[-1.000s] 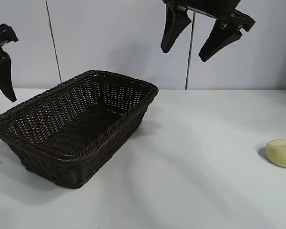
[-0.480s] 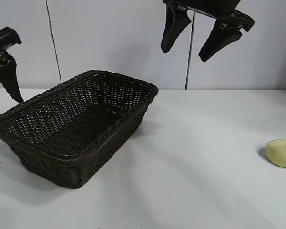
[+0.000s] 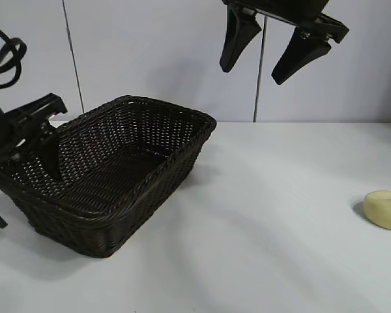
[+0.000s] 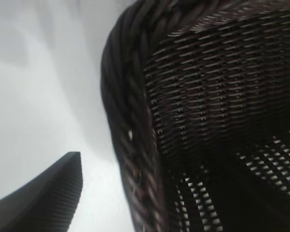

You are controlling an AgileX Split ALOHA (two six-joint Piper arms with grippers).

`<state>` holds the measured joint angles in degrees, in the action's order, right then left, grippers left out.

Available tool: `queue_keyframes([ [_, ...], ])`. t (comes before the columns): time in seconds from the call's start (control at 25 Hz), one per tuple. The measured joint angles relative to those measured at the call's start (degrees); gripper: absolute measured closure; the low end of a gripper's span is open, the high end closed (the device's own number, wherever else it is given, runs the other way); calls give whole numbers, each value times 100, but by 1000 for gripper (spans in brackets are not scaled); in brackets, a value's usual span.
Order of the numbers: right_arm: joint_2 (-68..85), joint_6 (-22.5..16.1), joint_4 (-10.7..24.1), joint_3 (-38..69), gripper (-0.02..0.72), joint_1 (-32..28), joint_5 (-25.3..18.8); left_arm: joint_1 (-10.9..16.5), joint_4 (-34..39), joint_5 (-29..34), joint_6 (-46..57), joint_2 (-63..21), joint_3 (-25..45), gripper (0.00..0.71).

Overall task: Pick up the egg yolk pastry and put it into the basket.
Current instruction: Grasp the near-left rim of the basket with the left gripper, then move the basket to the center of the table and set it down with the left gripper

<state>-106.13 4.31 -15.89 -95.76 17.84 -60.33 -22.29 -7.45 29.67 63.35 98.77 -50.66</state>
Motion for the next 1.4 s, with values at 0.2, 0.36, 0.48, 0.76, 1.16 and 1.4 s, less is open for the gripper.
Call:
queue_keyframes([
  [0.2,0,0,0,0,113,0,0,0,-61,-1,0,7,-5,470],
  [0.36,0,0,1,0,113,0,0,0,-116,-44,98,7,-5,611],
  [0.48,0,0,1,0,113,0,0,-4,-149,8,96,7,-5,611],
  [0.76,0,0,1,0,113,0,0,12,-374,60,-134,7,-5,611],
  [1.16,0,0,1,0,113,0,0,831,-2665,641,-3580,7,-5,611],
  [1.4,0,0,6,0,113,0,0,868,-2698,1145,-4254,11,-183,611],
])
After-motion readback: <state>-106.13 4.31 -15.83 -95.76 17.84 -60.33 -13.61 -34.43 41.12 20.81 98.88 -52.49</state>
